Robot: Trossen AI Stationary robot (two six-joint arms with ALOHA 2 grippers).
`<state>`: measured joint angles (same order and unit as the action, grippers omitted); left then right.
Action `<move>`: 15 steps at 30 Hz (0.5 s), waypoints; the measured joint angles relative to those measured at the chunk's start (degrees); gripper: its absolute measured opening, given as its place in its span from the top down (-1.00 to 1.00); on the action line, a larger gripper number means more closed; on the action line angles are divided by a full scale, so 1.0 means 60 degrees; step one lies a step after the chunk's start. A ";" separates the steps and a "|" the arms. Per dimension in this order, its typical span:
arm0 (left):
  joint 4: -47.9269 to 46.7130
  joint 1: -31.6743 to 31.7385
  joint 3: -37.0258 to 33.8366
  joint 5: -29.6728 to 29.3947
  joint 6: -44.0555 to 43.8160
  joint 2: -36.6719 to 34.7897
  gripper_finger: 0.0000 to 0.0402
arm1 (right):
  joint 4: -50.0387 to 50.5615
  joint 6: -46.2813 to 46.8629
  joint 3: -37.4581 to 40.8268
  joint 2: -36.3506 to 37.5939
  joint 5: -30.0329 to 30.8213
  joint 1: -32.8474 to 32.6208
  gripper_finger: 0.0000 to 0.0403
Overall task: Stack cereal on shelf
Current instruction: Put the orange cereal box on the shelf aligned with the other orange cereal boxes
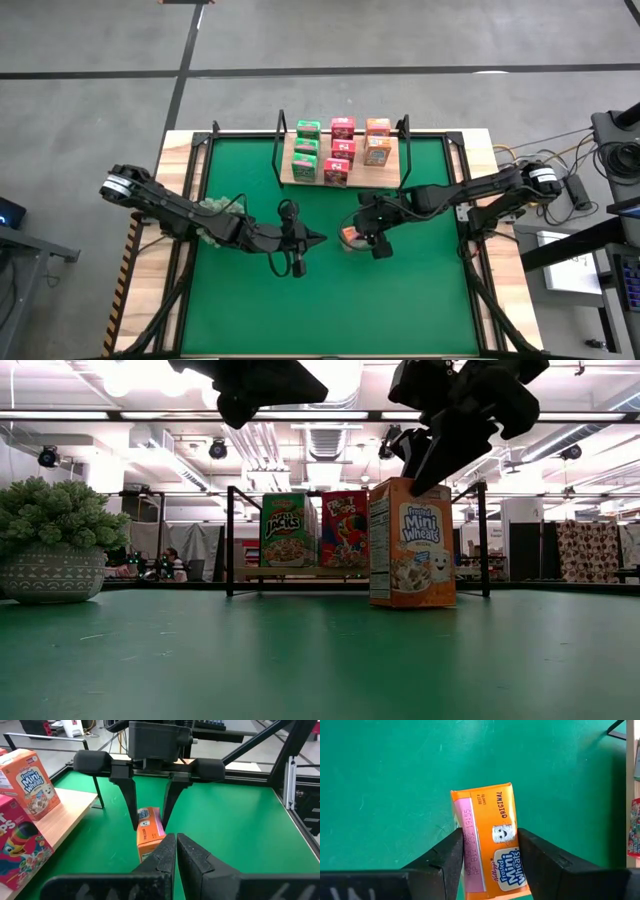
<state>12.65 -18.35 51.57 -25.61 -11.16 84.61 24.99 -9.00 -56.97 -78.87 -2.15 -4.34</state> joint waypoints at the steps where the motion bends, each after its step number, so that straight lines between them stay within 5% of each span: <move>1: 0.0032 0.0000 0.0000 0.0000 0.0000 0.0010 1.00 | 0.0001 0.0001 0.0000 0.0012 0.0000 0.0000 0.18; 15: 0.0226 0.0000 0.0000 0.0003 0.0135 0.0049 1.00 | 0.1211 0.0183 -0.0705 0.0881 0.0570 0.0121 0.21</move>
<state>14.00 -18.35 51.57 -25.59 -10.35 84.90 32.25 -7.90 -61.20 -73.58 1.26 -3.61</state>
